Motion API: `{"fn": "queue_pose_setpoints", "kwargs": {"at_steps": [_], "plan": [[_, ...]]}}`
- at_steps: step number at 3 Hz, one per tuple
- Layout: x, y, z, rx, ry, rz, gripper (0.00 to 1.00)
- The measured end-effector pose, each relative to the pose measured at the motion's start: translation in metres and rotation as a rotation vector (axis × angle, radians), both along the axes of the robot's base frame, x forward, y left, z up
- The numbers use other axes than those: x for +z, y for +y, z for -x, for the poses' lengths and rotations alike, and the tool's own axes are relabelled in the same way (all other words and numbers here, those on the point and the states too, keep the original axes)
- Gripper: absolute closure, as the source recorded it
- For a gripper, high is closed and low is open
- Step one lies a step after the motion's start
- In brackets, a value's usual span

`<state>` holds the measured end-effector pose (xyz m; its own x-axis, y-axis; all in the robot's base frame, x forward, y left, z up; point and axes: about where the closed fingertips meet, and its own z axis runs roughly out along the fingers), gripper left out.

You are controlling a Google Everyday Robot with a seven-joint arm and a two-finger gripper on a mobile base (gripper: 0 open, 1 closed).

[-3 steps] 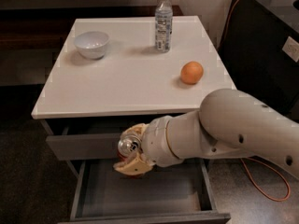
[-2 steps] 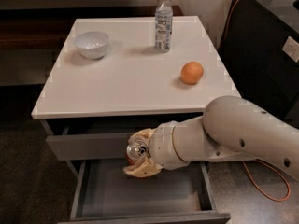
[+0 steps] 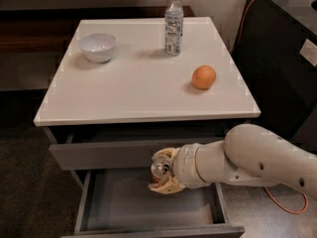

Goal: Place coke can into middle drawer

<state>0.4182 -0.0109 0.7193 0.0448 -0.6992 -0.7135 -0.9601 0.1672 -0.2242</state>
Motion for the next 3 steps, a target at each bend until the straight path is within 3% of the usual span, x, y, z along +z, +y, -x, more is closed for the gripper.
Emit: {"fn": "queue_pose_setpoints", "kwargs": {"at_steps": [2,3], "plan": [[-0.078,-0.024,-0.010,-0.021,0.004,-0.033,1.00],[-0.144,-0.031,-0.020,-0.042,0.037,-0.086,1.00]]}}
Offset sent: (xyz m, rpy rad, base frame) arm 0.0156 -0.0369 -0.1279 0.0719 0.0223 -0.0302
